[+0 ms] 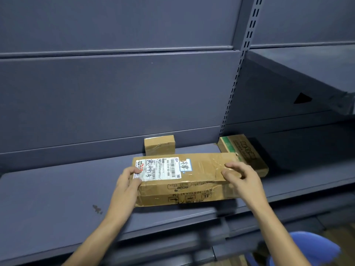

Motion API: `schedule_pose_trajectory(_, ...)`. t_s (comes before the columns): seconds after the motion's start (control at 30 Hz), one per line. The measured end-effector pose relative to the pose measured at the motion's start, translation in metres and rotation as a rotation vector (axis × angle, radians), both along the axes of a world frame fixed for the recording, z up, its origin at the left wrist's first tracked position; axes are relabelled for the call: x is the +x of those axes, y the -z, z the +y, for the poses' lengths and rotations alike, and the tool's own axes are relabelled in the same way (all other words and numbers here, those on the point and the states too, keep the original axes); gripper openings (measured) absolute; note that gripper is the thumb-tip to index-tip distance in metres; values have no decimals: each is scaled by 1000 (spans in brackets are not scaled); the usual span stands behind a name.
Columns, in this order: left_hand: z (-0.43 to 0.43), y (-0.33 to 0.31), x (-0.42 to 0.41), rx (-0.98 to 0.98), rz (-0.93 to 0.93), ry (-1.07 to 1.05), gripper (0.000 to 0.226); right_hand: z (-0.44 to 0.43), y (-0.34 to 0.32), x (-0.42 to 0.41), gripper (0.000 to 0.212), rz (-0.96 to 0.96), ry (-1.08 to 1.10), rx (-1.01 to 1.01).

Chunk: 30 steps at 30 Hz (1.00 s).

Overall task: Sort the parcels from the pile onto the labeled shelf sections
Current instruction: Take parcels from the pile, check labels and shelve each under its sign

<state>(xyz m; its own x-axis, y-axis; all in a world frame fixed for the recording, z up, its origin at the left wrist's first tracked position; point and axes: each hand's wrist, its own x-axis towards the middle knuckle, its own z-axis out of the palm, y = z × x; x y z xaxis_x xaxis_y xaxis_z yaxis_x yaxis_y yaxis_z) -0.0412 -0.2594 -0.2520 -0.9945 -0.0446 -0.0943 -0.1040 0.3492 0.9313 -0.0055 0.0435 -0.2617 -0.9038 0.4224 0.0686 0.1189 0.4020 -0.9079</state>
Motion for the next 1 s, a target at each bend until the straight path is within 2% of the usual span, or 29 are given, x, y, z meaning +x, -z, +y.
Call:
schedule_pose_trajectory(0.2,-6,9,20,23,73,-96,14,-9,-2,5,21,66,-33,-44)
schedule_pose_trajectory(0.4,-46,4,59,169,86,-357,15,-60,0,-5,21,99,-196,-50)
schedule_pose_trajectory(0.47,-69,1,78,164,100,-457,12,-86,-2,-8,21,92,-282,-47)
schedule_pose_trajectory(0.73,-170,5,184,151,263,-737,27,-222,-8,-1,21,82,-644,-52)
schedule_pose_trajectory(1.0,-288,5,292,104,376,-952,25,-381,-4,62,22,93,-853,-71)
